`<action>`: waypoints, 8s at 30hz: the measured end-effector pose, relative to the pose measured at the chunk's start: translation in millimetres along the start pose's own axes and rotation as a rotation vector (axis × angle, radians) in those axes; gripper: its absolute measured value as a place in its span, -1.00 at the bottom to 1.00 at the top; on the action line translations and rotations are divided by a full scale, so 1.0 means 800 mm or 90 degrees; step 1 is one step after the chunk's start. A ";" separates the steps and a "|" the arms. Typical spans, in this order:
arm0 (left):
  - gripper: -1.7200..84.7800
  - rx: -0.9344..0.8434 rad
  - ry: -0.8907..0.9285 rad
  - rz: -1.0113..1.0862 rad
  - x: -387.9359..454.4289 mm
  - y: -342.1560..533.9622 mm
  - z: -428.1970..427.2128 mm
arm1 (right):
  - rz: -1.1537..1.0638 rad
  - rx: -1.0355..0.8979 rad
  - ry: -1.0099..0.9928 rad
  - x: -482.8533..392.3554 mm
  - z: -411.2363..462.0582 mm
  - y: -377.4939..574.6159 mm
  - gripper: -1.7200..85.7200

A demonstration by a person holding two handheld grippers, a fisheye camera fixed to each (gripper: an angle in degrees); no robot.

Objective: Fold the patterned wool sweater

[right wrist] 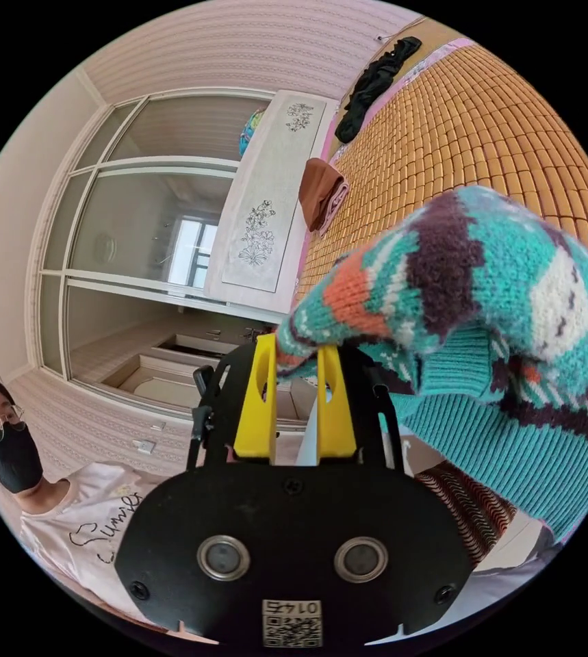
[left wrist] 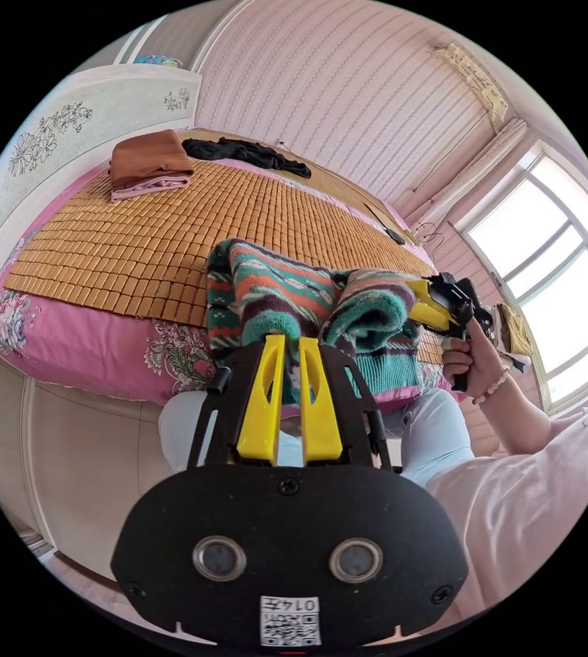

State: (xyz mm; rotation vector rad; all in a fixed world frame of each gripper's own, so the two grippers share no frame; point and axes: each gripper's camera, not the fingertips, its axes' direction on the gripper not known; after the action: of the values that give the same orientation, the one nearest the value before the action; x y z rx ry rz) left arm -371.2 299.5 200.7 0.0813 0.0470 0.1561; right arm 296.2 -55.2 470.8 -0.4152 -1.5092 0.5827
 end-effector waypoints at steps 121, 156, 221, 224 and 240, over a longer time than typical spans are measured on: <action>-0.87 -0.335 0.038 -0.046 -0.047 -0.151 0.113 | 0.202 -0.171 0.402 0.011 -0.285 0.155 -0.92; -0.74 -0.219 0.037 0.529 0.543 -0.333 0.378 | 0.210 0.487 0.354 0.126 -0.577 0.108 -0.66; -0.79 0.126 -0.048 -0.218 -0.148 -0.270 0.149 | -0.459 -0.362 0.535 -0.164 0.447 -0.250 -0.78; -0.69 0.125 -0.070 -0.282 -0.219 -0.288 0.136 | -0.498 -0.344 0.574 -0.178 0.525 -0.277 -0.80; -0.79 0.055 -0.241 -0.352 -0.369 -0.379 0.162 | -0.391 -0.449 0.750 -0.124 0.652 -0.339 -0.78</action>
State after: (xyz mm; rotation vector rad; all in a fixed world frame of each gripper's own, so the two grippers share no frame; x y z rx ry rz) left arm -608.7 -55.7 316.0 0.1790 -0.3005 -0.4148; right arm -192.4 -382.4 570.3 -0.6319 -0.5539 -0.6529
